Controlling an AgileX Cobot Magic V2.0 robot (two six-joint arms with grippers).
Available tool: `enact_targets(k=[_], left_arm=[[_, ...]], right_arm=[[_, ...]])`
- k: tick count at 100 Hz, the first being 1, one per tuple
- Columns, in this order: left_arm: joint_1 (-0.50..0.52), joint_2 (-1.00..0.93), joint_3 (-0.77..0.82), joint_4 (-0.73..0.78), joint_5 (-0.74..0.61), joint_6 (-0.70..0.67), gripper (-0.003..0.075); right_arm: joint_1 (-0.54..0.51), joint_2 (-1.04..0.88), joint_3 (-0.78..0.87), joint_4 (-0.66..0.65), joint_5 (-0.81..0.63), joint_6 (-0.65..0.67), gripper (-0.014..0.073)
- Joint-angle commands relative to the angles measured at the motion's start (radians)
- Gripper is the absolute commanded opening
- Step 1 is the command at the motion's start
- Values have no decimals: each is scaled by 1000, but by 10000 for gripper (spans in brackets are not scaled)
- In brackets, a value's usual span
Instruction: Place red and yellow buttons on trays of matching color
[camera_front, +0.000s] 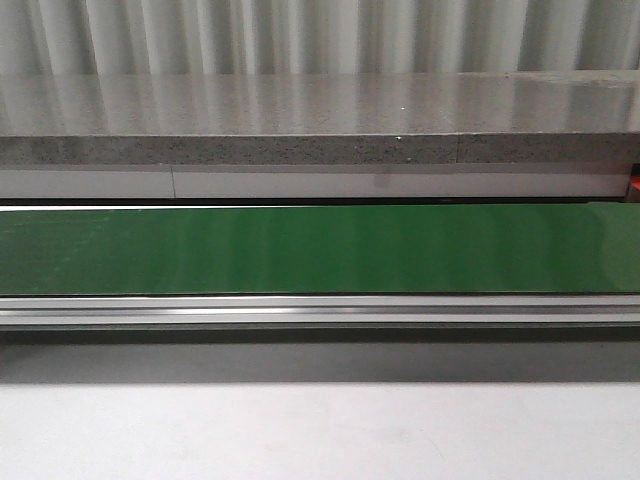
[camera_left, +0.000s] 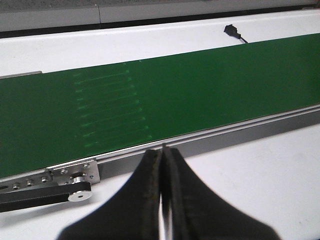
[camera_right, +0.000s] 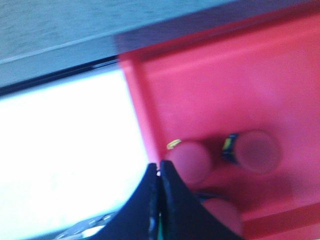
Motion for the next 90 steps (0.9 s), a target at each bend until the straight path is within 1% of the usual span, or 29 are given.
enact_targets(k=[1, 12, 27, 48, 69, 90], left_arm=[[-7, 5, -29, -18, -65, -3, -20], [-7, 5, -29, -18, -65, -3, -20], [-7, 5, -29, -18, -65, -3, -20], [-7, 5, -29, -18, -65, -3, -20], [-7, 5, -29, -18, -65, -3, -20], [-7, 5, -29, -18, -65, -3, -20]], right_arm=[[49, -85, -21, -27, -14, -7, -68], [127, -132, 24, -44, -13, -7, -68], [230, -207, 127, -49, -29, -7, -68], [340, -332, 271, -50, -50, -7, -68], [389, -489, 414, -50, -74, -7, -68], [392, -685, 574, -50, -115, -24, -68]])
